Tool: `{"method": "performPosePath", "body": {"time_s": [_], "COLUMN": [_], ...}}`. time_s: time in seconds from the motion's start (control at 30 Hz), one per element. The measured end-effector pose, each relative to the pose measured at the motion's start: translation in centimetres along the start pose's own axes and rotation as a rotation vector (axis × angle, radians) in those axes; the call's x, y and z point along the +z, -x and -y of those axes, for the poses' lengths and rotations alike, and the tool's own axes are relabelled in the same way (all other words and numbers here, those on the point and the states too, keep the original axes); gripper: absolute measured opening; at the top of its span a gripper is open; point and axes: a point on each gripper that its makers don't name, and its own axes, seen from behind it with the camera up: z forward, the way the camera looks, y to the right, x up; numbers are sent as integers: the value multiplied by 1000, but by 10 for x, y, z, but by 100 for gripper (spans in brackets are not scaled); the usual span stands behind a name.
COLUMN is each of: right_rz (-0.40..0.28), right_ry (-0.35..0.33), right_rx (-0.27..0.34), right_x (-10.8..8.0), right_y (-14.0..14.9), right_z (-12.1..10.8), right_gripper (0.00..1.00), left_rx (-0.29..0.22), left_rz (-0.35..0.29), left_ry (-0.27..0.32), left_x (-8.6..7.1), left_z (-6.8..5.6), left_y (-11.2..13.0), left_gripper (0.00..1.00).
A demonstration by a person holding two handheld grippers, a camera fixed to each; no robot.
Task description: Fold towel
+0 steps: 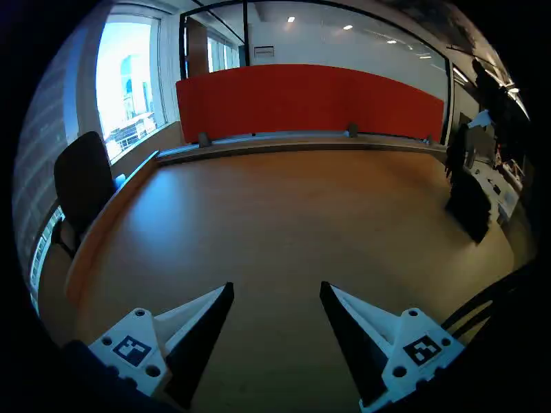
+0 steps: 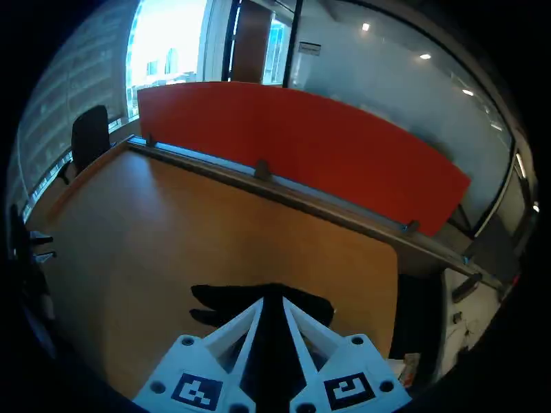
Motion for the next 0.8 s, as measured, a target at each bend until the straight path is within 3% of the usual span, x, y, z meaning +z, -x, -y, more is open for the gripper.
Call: {"method": "performPosePath", "body": {"time_s": [0.57, 0.8], "right_rz": [40, 51], "right_ry": [42, 50], "right_rx": [61, 95], "right_x": [-27, -40], "right_y": [45, 69], "right_z": [-20, -16], "right_gripper": [4, 4], "left_rx": [10, 11], "left_rz": [-4, -5], "left_ry": [21, 32], "left_x": [1, 1], "left_z": [-8, -11], "left_y": [-2, -2], "left_gripper": [93, 93]}}
